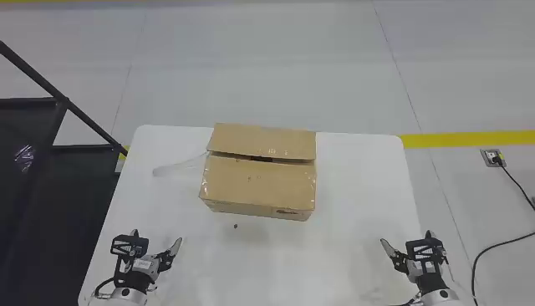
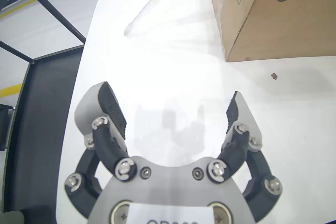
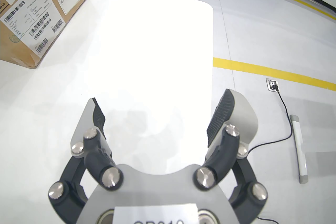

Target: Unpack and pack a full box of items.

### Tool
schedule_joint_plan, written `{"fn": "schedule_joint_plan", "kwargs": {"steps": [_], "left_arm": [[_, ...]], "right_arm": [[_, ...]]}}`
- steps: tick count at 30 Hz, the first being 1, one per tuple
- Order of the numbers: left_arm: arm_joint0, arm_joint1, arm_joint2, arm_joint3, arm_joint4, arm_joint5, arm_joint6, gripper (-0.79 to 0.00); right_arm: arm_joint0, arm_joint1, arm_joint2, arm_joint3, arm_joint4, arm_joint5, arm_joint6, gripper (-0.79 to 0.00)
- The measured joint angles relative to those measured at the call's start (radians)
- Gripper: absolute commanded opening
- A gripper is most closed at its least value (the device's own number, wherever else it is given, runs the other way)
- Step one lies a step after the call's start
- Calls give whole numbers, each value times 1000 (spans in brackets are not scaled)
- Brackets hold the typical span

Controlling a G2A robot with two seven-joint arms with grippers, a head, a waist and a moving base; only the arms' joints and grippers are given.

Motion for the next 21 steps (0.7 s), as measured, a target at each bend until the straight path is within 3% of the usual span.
{"fn": "schedule_joint_plan", "kwargs": {"steps": [8,15,21], "left_arm": [[-13,-3,-3,13,-15,7,49,0],[-64,-5,-60,55,-167,-130,251,0],[-120,0,-107,77,-240,-247,257,0]], "right_arm": [[8,-3,-28,-10,-21,-34,-35,0],[80,-12,-88,-63,111,-140,-22,0],[211,-24,-161,-68,193,-157,47,0]]}}
